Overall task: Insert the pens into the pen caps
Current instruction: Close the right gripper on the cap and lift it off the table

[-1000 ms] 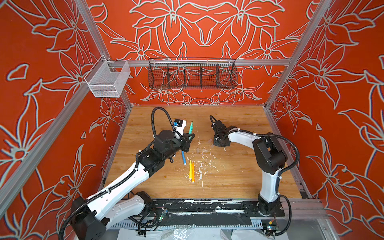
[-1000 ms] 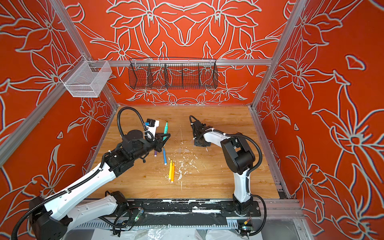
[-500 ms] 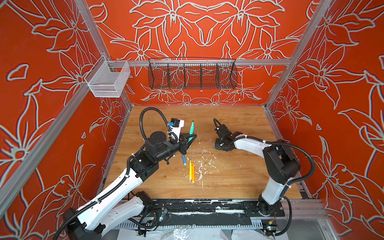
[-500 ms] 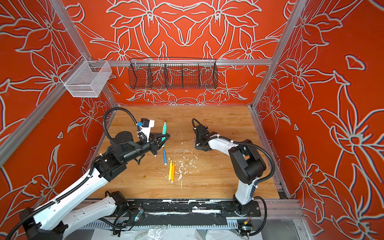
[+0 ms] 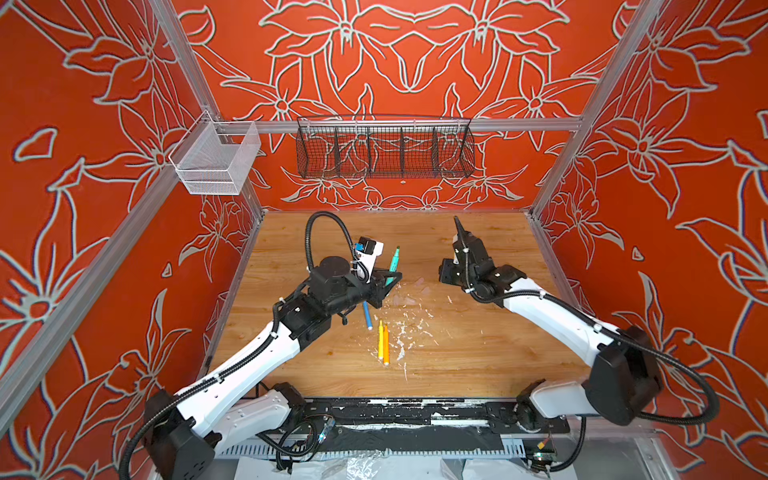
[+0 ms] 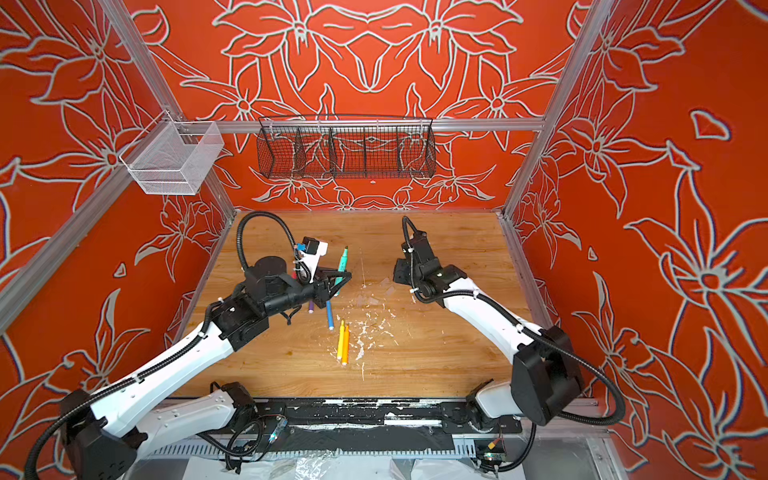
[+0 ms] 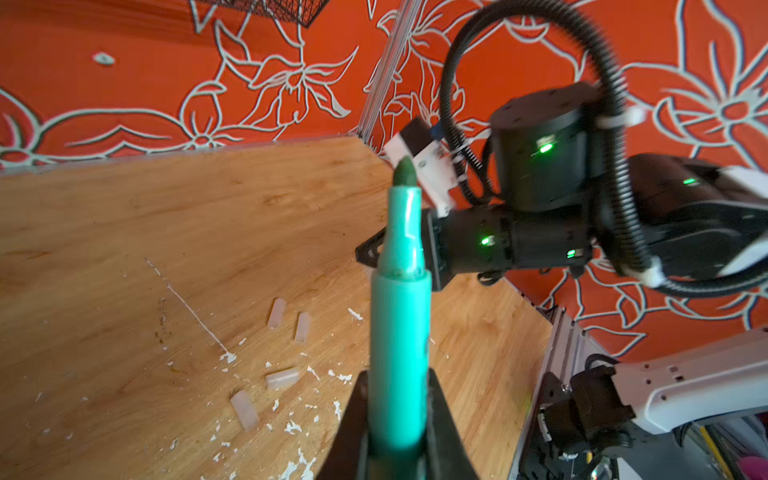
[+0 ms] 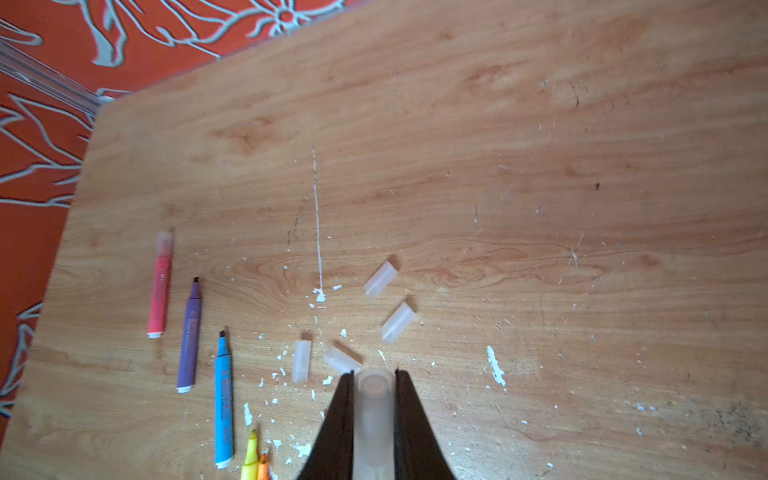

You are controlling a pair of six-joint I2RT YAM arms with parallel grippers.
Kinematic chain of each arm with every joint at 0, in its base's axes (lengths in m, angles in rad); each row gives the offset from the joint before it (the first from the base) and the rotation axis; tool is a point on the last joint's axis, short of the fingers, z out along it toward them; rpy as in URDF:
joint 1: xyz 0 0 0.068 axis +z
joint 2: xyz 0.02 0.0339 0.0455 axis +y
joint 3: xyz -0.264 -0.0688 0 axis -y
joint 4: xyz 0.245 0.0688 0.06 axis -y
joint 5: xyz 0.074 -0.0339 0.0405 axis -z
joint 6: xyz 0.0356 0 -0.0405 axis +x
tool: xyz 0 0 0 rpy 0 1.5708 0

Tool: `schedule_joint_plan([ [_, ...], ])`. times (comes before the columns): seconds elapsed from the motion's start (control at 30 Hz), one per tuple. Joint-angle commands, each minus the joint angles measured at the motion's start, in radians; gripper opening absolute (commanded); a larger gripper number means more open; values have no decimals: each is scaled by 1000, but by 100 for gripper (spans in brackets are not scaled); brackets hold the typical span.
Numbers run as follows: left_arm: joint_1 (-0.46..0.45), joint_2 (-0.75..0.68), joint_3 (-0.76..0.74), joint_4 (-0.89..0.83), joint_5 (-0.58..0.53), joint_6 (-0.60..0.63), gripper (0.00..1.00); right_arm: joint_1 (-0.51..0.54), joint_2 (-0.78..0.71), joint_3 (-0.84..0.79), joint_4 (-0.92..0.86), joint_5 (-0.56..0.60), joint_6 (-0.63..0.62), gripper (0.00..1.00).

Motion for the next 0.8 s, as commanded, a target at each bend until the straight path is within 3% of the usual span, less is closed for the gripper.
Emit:
schedule_joint_plan([
  [0.0, -3, 9, 38, 42, 19, 48, 0, 3, -101, -57, 95, -30, -6, 0],
  [0.1, -2, 15, 37, 38, 32, 47, 0, 2, -236, -134, 186, -43, 8, 0],
  [0.37, -3, -13, 26, 33, 103, 0, 0, 52, -430, -109, 214, -74, 16, 0],
  [0.6, -4, -6, 19, 53, 136, -11, 0, 89, -557, -127, 310, -95, 3, 0],
  [0.77, -12, 9, 30, 51, 172, -6, 0, 90, -567, -160, 387, -109, 22, 0],
])
